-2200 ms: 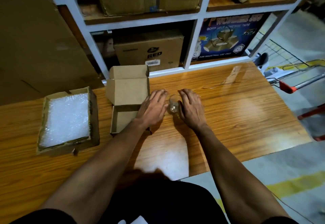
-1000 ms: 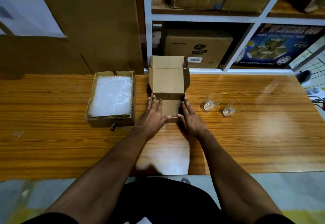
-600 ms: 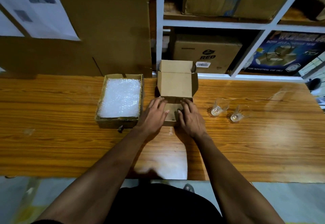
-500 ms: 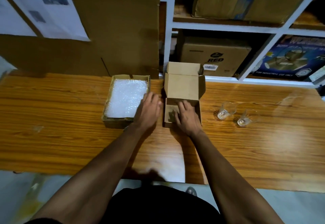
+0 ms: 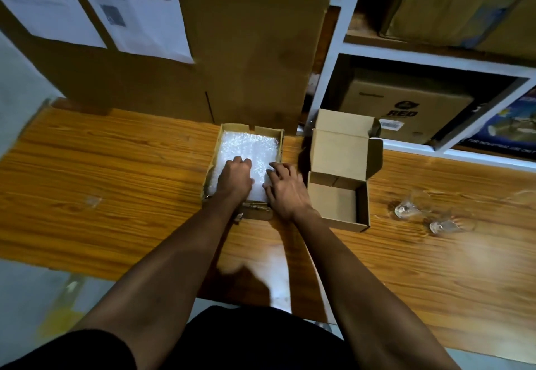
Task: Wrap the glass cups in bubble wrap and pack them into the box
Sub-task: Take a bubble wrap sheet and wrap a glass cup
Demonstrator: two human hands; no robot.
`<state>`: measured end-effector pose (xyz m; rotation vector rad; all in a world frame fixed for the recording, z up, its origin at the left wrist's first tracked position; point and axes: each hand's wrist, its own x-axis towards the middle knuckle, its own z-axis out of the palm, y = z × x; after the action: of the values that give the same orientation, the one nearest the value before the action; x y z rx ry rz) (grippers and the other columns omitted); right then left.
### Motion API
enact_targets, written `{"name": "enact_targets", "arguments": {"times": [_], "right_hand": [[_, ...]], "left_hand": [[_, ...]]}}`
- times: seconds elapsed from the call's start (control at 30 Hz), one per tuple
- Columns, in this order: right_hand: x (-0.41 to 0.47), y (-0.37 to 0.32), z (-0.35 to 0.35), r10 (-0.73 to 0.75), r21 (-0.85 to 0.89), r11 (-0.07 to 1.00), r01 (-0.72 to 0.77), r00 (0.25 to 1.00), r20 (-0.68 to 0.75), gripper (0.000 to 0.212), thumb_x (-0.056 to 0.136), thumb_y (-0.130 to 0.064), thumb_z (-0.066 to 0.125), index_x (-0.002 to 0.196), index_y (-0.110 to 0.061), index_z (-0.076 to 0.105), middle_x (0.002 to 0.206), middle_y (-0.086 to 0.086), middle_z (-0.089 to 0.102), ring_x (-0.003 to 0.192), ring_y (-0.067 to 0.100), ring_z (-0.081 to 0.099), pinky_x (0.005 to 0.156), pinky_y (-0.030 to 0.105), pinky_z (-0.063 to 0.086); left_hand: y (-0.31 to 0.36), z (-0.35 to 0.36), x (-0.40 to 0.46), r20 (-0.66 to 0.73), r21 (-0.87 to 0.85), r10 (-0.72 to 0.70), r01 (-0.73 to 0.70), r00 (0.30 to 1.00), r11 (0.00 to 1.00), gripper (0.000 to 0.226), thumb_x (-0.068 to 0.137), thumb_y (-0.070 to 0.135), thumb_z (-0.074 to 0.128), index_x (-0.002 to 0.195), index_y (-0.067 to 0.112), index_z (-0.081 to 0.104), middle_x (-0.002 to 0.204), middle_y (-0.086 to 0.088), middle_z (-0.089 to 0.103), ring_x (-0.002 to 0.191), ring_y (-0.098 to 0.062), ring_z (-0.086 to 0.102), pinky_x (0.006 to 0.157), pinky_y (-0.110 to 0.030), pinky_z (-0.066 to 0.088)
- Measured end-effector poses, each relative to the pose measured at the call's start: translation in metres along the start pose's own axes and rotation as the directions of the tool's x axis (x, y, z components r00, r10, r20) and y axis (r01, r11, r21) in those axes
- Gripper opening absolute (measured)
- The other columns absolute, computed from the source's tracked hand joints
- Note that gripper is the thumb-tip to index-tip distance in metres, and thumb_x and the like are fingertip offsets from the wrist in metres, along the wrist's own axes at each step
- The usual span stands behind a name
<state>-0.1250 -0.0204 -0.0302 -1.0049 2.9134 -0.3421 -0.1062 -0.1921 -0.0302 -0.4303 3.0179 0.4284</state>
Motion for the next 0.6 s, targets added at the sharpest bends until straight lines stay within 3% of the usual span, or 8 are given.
{"name": "enact_targets", "arguments": {"times": [0.13,0.23,0.3,0.4,0.53,0.6], "right_hand": [[0.0,0.004,0.003,0.032,0.058,0.998,-0.033,0.999,0.019,0.058,0.105,-0.047,0.042,0.153,-0.014,0.044,0.158,0.007,0.043,0.141,0.033,0.034,0.112,0.052,0.038],[0.0,0.004,0.003,0.037,0.147,0.989,-0.037,0.999,0.0,0.058,0.106,-0.049,0.041,0.155,-0.017,0.039,0.157,0.006,0.044,0.138,0.03,0.035,0.111,0.052,0.037],[-0.001,0.002,0.002,0.074,0.252,0.966,-0.06,0.996,-0.048,0.055,0.107,-0.05,0.041,0.152,-0.02,0.039,0.153,0.005,0.047,0.131,0.027,0.039,0.108,0.049,0.038],[0.004,-0.002,-0.005,0.231,0.476,0.866,-0.156,0.967,-0.103,0.054,0.106,-0.054,0.042,0.148,-0.02,0.043,0.141,0.006,0.053,0.121,0.023,0.044,0.105,0.046,0.04],[0.021,-0.009,-0.022,0.328,0.624,0.75,-0.22,0.943,-0.061,0.066,0.101,-0.07,0.042,0.142,-0.022,0.057,0.133,0.004,0.062,0.122,0.021,0.051,0.103,0.039,0.044],[0.028,-0.015,-0.04,0.396,0.797,0.545,-0.261,0.918,0.031,0.058,0.1,-0.068,0.05,0.131,-0.023,0.068,0.119,-0.003,0.069,0.109,0.01,0.062,0.091,0.023,0.049]], "left_hand": [[-0.004,0.002,0.005,-0.073,-0.068,-0.019,0.014,0.997,0.998,0.029,0.095,0.021,0.075,0.123,0.016,0.07,0.119,-0.013,0.069,0.112,-0.034,0.064,0.086,-0.039,0.053],[-0.008,-0.003,0.008,-0.135,-0.218,-0.131,0.099,0.982,0.971,0.021,0.095,0.028,0.077,0.114,0.021,0.075,0.111,-0.005,0.074,0.097,-0.027,0.066,0.074,-0.032,0.049],[-0.014,-0.007,0.011,-0.154,-0.352,-0.186,0.121,0.97,0.928,0.014,0.094,0.034,0.077,0.105,0.025,0.075,0.101,0.0,0.075,0.088,-0.022,0.067,0.073,-0.033,0.055],[-0.019,-0.013,0.014,-0.147,-0.561,-0.225,0.107,0.963,0.821,0.011,0.092,0.037,0.077,0.096,0.028,0.072,0.086,0.008,0.072,0.081,-0.018,0.069,0.073,-0.033,0.06],[-0.014,-0.024,0.009,-0.139,-0.719,-0.17,0.019,0.976,0.695,0.015,0.09,0.038,0.075,0.096,0.025,0.07,0.083,0.009,0.069,0.079,-0.013,0.066,0.072,-0.029,0.055],[-0.009,-0.03,0.005,-0.145,-0.741,-0.104,-0.038,0.984,0.671,0.013,0.091,0.031,0.076,0.097,0.021,0.07,0.085,0.005,0.068,0.077,-0.007,0.062,0.071,-0.024,0.052]]}}
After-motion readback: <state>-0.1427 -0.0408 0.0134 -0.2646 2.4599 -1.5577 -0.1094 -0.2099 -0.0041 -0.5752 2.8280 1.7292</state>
